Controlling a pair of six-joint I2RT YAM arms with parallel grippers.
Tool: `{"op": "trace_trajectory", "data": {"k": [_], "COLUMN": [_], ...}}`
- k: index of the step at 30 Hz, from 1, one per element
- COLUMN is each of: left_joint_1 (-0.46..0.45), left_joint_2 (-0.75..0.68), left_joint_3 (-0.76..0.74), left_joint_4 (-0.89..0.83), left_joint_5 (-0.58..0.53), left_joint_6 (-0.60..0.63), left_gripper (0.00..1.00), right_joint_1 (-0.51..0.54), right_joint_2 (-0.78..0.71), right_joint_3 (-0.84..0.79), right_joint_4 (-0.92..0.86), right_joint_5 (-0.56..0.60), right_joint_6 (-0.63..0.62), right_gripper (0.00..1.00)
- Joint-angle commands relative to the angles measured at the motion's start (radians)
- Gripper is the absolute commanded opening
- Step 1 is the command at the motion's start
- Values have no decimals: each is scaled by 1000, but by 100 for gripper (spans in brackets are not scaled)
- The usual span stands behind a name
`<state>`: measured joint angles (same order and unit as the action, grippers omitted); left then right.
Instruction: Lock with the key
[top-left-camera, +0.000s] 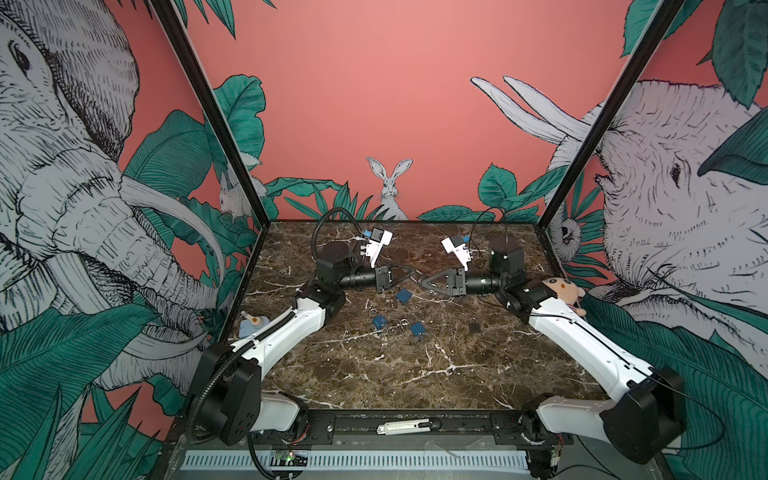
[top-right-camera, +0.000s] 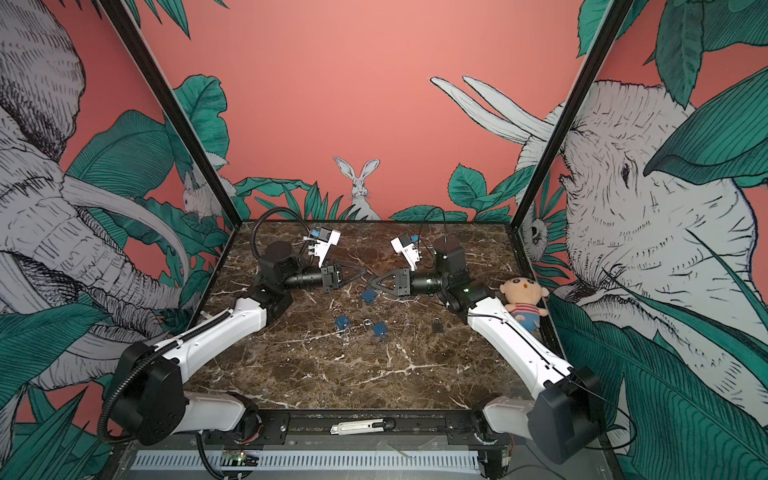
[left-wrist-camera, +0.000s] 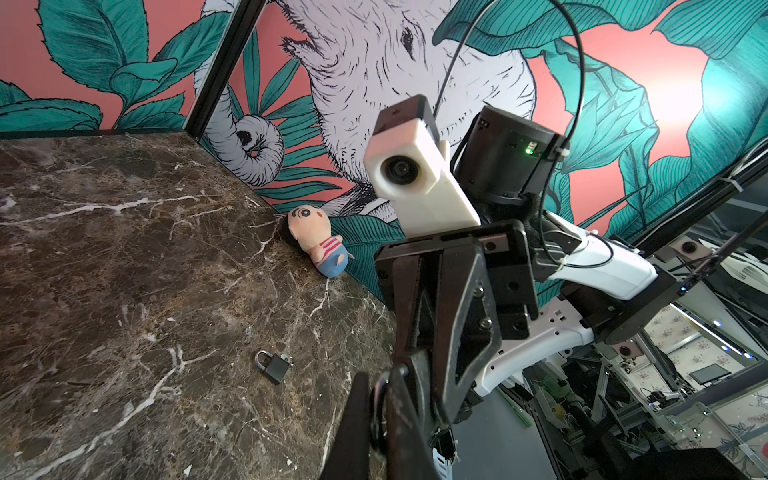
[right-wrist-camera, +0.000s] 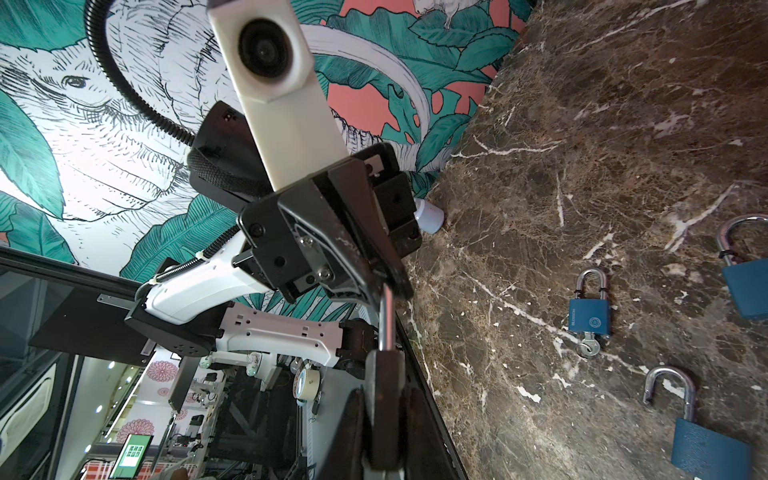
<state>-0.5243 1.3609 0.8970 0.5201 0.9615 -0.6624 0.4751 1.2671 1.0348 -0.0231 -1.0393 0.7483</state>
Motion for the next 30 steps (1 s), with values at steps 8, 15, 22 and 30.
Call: {"op": "trace_trajectory", "data": {"k": [8, 15, 22, 30], "left_joint_1": [-97, -127, -160, -199], "left_joint_2": [9, -39, -52, -32], "left_joint_3": [-92, -130, -135, -131], "left_joint_4": [-95, -92, -100, -86], "left_joint_5": [-5, -18, -19, -15], "left_joint_6": [-27, -59, -63, -73], "left_gripper": [0, 0, 0, 0], "right_joint_1": [23, 23, 22, 22], "right_joint_2": [9, 36, 77, 108], "right_joint_3": [83, 100, 113, 125], "right_joint_4": [250, 249, 289, 304], "right_joint_5": [-87, -85, -93, -99], "right_joint_6": [-32, -46, -26, -28], "right_gripper": [0, 0, 0, 0]}}
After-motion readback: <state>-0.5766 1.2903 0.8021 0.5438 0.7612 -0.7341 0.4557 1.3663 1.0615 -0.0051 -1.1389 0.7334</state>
